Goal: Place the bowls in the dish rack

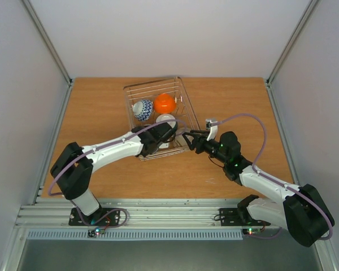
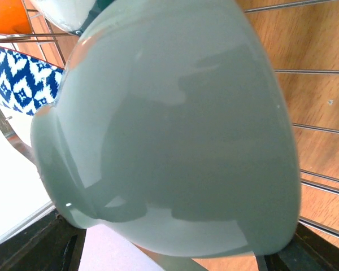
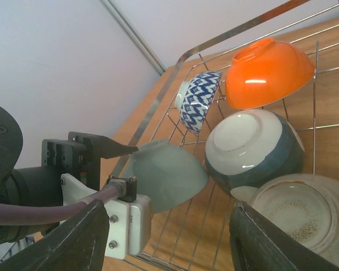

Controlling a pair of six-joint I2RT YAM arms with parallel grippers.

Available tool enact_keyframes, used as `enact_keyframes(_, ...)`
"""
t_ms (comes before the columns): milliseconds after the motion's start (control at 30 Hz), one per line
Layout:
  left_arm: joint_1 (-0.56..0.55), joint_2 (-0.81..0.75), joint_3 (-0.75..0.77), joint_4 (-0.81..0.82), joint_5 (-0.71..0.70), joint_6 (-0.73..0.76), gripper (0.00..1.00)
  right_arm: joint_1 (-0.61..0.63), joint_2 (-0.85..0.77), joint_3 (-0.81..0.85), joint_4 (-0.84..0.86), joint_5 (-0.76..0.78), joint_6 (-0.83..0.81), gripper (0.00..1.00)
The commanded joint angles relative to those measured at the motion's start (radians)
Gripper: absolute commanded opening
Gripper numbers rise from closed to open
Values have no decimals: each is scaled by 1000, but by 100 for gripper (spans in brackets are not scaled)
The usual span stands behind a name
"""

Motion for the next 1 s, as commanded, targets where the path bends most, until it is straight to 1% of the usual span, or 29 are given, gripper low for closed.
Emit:
enact_keyframes(0, -28, 100, -61, -25, 52, 29, 2, -5, -14, -13, 29, 14, -2, 59)
enact_keyframes(67, -28, 98, -55, -38, 66, 17, 15, -5, -11, -14, 31, 15, -4, 59)
enact_keyframes(200, -29, 98, -41, -83, 106, -6, 30, -6, -12, -16, 35, 16, -2, 59)
enact_keyframes(233, -29, 99, -37, -94, 116, -9, 33, -5, -12, -16, 36, 18, -2, 58)
enact_keyframes(300, -29, 105, -29, -117, 133, -19, 35, -5, -18, -18, 35, 20, -2, 59)
enact_keyframes(400, -28, 119, -19, -156, 154, -21, 36, -5, -28, -19, 31, 20, -1, 59)
enact_keyframes(467, -28, 127, -12, -187, 173, -15, 35, -5, -37, -19, 25, 21, -2, 59)
enact_keyframes(567, -26, 131, 28, -248, 242, -14, 31, -5, -53, -21, 13, 27, -3, 59)
enact_keyframes(667, -20, 135, 67, -303, 294, -14, 30, -5, -63, -21, 3, 32, -4, 59)
enact_keyframes(800, -7, 147, 89, -346, 314, -10, 30, -5, -69, -21, -1, 31, -4, 59)
enact_keyframes(900, -1, 172, 98, -391, 333, -12, 35, -5, -69, -21, -2, 31, -2, 59)
enact_keyframes(967, -1, 188, 99, -419, 359, -17, 43, -5, -70, -21, -3, 32, -3, 59)
